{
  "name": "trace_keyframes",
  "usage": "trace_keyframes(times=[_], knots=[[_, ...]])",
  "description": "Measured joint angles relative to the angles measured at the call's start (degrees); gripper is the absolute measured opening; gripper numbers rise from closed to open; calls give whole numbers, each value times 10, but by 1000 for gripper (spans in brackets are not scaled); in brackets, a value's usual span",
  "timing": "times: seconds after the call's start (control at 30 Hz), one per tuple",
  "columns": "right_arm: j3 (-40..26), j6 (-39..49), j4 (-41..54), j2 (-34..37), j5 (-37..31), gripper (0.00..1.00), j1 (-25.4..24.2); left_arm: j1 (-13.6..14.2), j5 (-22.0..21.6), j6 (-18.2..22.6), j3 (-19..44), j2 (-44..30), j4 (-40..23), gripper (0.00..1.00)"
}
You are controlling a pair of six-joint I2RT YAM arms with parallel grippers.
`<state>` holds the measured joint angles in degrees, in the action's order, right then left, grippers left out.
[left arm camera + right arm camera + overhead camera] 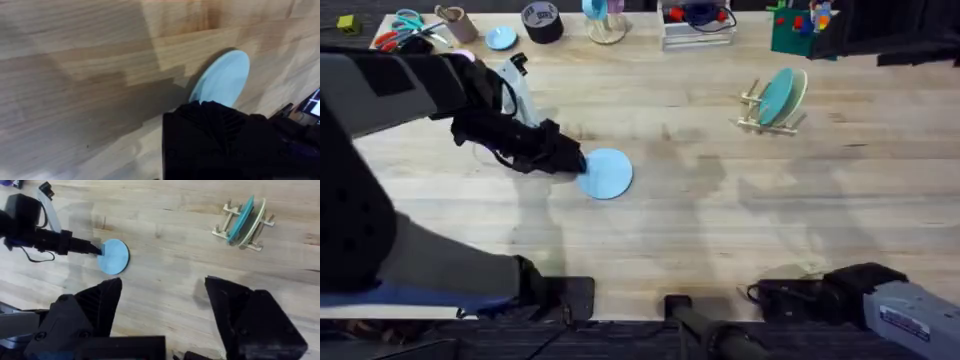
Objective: Pick up the plates from the table one by one and place each into a slot on the dish rack.
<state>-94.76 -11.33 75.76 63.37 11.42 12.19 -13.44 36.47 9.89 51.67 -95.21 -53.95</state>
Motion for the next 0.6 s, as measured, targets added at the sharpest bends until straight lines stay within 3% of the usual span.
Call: trace_keyframes(times=[0.13,0.33,0.6], knots=[[0,0,0,0,0,995,0,0,20,6,0,-25,9,42],[0,-7,0,0,0,994,0,0,51,-24,1,-48,33,42],[0,-19,0,0,2,995,0,0,53,-54,1,-50,38,42]])
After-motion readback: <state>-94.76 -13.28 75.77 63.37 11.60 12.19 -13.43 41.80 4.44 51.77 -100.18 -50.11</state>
